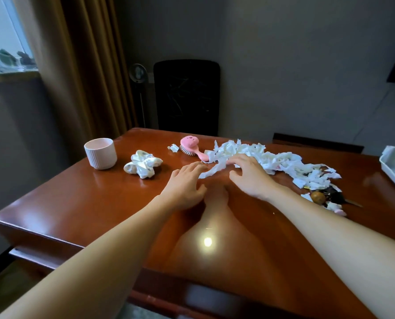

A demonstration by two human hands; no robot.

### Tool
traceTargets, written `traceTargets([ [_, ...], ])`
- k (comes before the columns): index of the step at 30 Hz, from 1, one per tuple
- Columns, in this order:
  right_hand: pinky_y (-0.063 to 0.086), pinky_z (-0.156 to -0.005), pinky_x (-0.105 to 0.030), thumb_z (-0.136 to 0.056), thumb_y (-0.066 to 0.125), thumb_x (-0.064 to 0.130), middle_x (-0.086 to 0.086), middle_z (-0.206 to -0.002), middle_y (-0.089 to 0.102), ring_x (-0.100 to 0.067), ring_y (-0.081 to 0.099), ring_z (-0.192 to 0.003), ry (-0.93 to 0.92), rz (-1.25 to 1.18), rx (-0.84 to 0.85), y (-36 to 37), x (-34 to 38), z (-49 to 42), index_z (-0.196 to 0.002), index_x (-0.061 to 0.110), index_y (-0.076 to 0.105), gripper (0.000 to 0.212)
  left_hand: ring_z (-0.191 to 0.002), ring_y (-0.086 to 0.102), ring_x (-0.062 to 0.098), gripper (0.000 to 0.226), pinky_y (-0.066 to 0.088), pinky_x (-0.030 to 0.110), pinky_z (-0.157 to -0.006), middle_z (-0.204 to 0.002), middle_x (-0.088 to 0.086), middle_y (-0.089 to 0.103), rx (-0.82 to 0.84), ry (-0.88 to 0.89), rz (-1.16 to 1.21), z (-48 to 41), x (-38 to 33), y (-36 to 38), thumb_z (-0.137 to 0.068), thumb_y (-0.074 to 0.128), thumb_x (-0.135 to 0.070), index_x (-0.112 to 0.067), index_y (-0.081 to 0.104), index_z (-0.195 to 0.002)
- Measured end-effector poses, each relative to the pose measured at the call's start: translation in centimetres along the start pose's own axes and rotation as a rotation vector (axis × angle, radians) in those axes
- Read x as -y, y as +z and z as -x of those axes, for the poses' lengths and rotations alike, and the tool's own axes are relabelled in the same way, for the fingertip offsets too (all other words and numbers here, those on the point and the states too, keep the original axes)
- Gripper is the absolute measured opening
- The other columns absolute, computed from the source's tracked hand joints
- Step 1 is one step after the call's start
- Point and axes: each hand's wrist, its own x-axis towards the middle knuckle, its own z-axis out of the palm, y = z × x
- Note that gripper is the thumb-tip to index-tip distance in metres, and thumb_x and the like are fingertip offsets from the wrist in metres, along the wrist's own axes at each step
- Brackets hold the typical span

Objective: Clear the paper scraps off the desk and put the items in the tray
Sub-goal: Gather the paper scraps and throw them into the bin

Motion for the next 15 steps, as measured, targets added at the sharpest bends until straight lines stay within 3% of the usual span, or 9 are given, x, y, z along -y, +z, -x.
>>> traceTargets([
  [5, 0.024, -0.113, -0.036, -0.094, 0.05, 0.02, 0.005, -0.142, 0.047, -0.018, 0.028, -0.137, 0.048, 0.047, -0.125, -0.4, -2.6, -0.9, -0.132, 0.022, 0.057, 0.038, -0.147, 0.02, 0.018, 0.059, 0.014, 0.042, -0.118, -0.16, -0.003, 0.026, 0.012, -0.015, 0.012, -2.7, -0.6, 1.7, -0.093, 0.049, -0.029, -0.026, 0.033, -0.149],
  [8, 0.017, -0.117, -0.042, -0.095, 0.05, 0.025, 0.003, -0.154, 0.035, -0.019, 0.017, -0.145, 0.11, 0.109, -0.155, -0.3, -3.9, -1.7, -0.14, 0.024, 0.048, 0.046, -0.148, 0.016, 0.018, 0.06, 0.009, 0.043, -0.119, -0.162, -0.003, 0.021, 0.021, -0.001, 0.017, -4.5, -0.9, 2.9, -0.094, 0.049, -0.034, -0.028, 0.029, -0.151],
  [12, 0.007, -0.121, -0.049, -0.096, 0.048, 0.034, 0.002, -0.164, 0.012, -0.023, -0.001, -0.151, 0.163, 0.184, -0.078, 0.3, -5.7, -2.5, -0.152, 0.029, 0.03, 0.059, -0.15, 0.008, 0.019, 0.062, 0.005, 0.043, -0.119, -0.164, -0.004, 0.011, 0.016, 0.03, 0.007, -6.9, -1.2, 4.3, -0.095, 0.047, -0.036, -0.03, 0.025, -0.153],
  [15, 0.011, -0.118, -0.047, -0.096, 0.045, 0.038, 0.003, -0.164, 0.014, -0.021, 0.005, -0.15, 0.179, 0.193, -0.028, 0.7, -6.6, -2.8, -0.154, 0.028, 0.027, 0.061, -0.151, 0.003, 0.021, 0.063, 0.005, 0.045, -0.12, -0.165, -0.004, 0.006, 0.002, 0.062, -0.005, -8.6, -1.4, 5.2, -0.095, 0.048, -0.036, -0.029, 0.024, -0.153],
])
